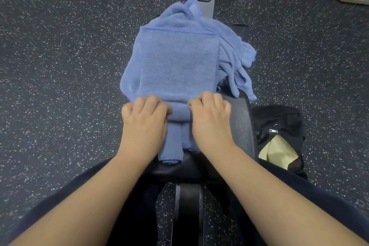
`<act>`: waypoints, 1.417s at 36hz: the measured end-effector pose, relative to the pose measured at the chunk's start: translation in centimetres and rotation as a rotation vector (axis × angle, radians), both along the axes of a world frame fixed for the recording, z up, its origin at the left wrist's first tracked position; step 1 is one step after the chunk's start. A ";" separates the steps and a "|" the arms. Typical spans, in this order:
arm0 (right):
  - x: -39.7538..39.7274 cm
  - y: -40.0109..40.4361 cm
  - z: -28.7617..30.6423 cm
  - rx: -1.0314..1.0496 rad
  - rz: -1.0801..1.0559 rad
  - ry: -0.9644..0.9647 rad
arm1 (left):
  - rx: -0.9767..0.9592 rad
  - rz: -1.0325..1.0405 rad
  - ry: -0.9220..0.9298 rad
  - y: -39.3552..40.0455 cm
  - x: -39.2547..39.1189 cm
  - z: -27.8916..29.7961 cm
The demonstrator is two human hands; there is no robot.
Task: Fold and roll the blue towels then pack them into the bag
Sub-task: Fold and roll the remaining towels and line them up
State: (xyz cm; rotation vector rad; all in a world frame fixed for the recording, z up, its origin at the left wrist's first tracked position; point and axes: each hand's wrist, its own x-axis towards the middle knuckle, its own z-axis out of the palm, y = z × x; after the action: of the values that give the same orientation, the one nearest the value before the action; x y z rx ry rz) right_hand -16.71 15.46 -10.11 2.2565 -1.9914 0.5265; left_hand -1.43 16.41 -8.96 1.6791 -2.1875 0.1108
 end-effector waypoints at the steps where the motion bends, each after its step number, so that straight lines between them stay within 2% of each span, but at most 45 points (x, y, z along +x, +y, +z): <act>1: 0.0 -0.1 0.1 -0.014 -0.003 0.000 | 0.001 0.011 -0.011 0.1 -0.1 0.0; 7: 0.1 -0.4 1.6 -0.058 0.134 -0.145 | 0.047 -0.006 -0.064 0.0 -0.1 -0.3; 15: 0.1 0.9 0.9 0.003 0.183 -0.256 | 0.017 -0.001 -0.003 -0.6 -0.1 -0.6; 31: -0.3 0.3 0.1 -0.034 0.159 -0.217 | -0.021 0.036 0.080 -1.5 0.0 -0.7; 37: -0.5 -0.5 0.4 -0.033 0.182 -0.180 | 0.032 -0.022 0.188 -1.9 0.1 -0.9; 45: -1.1 -1.2 0.1 0.001 0.233 -0.132 | 0.125 -0.098 0.130 -2.3 0.8 -1.5; 51: -0.9 -1.9 0.3 -0.014 0.217 -0.081 | 0.094 -0.072 0.158 -3.0 0.7 -1.4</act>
State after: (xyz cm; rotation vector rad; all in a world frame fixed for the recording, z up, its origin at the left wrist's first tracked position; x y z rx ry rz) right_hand -17.65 13.59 -9.78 2.4962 -1.7788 0.6588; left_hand -0.69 13.45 -10.34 1.5971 -2.1612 -0.1409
